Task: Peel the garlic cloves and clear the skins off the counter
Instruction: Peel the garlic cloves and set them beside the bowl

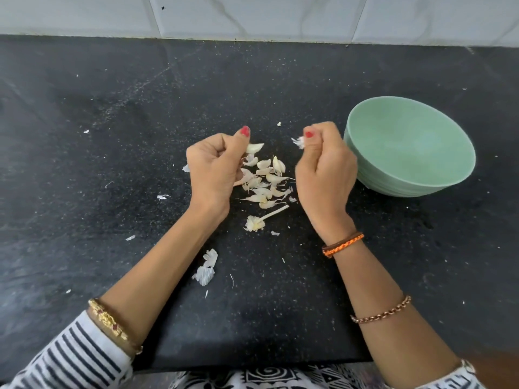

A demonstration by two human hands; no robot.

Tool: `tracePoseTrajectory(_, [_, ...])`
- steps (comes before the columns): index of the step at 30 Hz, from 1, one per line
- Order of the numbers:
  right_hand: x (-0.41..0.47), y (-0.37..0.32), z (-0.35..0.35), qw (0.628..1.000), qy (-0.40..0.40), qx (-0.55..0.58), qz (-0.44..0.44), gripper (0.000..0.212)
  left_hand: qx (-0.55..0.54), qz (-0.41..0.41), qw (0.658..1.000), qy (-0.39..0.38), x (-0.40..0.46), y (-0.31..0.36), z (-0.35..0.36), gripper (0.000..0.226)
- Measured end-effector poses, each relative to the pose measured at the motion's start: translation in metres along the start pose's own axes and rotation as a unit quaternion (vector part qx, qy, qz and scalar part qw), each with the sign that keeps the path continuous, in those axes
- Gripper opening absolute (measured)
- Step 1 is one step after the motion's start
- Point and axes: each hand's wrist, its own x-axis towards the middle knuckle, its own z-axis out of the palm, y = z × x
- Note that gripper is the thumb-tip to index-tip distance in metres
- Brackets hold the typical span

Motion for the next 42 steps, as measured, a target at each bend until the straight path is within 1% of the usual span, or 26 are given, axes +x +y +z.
tracePoseTrajectory(4, [-0.004, -0.006, -0.004, 0.995, -0.089, 0.033, 0.002, 0.038, 0.004, 0.024, 1.0, -0.003, -0.003, -0.003, 0.001, 0.039])
tracePoseTrajectory(5, [-0.005, -0.009, -0.004, 0.992, -0.111, 0.054, 0.009, 0.035, 0.007, 0.03, 1.0, -0.001, -0.004, -0.003, 0.001, 0.037])
tracePoseTrajectory(6, [-0.005, -0.009, -0.004, 0.988, -0.128, 0.086, 0.023, 0.028, 0.011, 0.037, 0.999, 0.002, -0.003, -0.003, 0.001, 0.035])
tracePoseTrajectory(8, [-0.004, -0.01, -0.006, 0.968, -0.157, 0.178, 0.08, 0.013, 0.019, 0.045, 0.999, 0.011, -0.002, -0.003, -0.001, 0.033])
tracePoseTrajectory(9, [-0.002, -0.01, -0.008, 0.954, -0.167, 0.222, 0.112, 0.016, 0.022, 0.046, 0.999, 0.013, -0.002, -0.002, -0.002, 0.032])
tracePoseTrajectory(11, [0.0, -0.01, -0.011, 0.933, -0.181, 0.269, 0.153, 0.019, 0.026, 0.048, 0.998, 0.01, -0.002, -0.003, -0.002, 0.031])
tracePoseTrajectory(13, [0.002, -0.011, -0.014, 0.922, -0.193, 0.292, 0.167, 0.01, 0.03, 0.053, 0.998, 0.0, -0.003, -0.003, -0.001, 0.029])
tracePoseTrajectory(14, [0.003, -0.012, -0.014, 0.92, -0.196, 0.296, 0.166, 0.007, 0.031, 0.057, 0.998, -0.007, -0.003, -0.003, -0.001, 0.029])
tracePoseTrajectory(18, [0.002, -0.012, -0.014, 0.926, -0.204, 0.281, 0.146, 0.008, 0.022, 0.055, 0.998, -0.036, -0.005, -0.003, 0.0, 0.024])
tracePoseTrajectory(21, [0.002, -0.012, -0.014, 0.923, -0.207, 0.277, 0.172, 0.012, 0.0, 0.029, 0.998, -0.054, -0.007, -0.002, 0.002, 0.025])
tracePoseTrajectory(24, [0.003, -0.013, -0.015, 0.916, -0.229, 0.27, 0.188, 0.012, -0.001, 0.01, 0.998, -0.066, -0.006, -0.003, 0.002, 0.026])
tracePoseTrajectory(27, [0.003, -0.016, -0.017, 0.908, -0.251, 0.274, 0.193, 0.009, 0.008, 0.009, 0.997, -0.072, -0.007, -0.003, 0.002, 0.028])
tracePoseTrajectory(29, [0.003, -0.018, -0.018, 0.9, -0.242, 0.293, 0.211, 0.009, 0.013, 0.008, 0.997, -0.078, -0.006, -0.003, 0.002, 0.033])
tracePoseTrajectory(31, [0.004, -0.019, -0.019, 0.889, -0.23, 0.318, 0.237, 0.007, 0.024, 0.027, 0.994, -0.099, -0.006, -0.004, 0.0, 0.034])
tracePoseTrajectory(33, [0.006, -0.019, -0.021, 0.881, -0.22, 0.332, 0.257, 0.005, 0.045, 0.06, 0.989, -0.126, -0.006, -0.005, -0.001, 0.022])
tracePoseTrajectory(35, [0.007, -0.019, -0.022, 0.88, -0.212, 0.331, 0.268, 0.006, 0.058, 0.071, 0.987, -0.129, -0.006, -0.006, -0.001, 0.011])
tracePoseTrajectory(36, [0.007, -0.019, -0.022, 0.879, -0.211, 0.33, 0.272, 0.008, 0.061, 0.074, 0.987, -0.126, -0.006, -0.007, -0.002, 0.01])
tracePoseTrajectory(39, [0.007, -0.02, -0.022, 0.877, -0.222, 0.323, 0.278, 0.011, 0.079, 0.075, 0.985, -0.132, -0.005, -0.007, -0.003, 0.012])
tracePoseTrajectory(42, [0.008, -0.019, -0.022, 0.874, -0.214, 0.319, 0.296, 0.013, 0.079, 0.039, 0.988, -0.127, -0.007, -0.005, -0.001, 0.022])
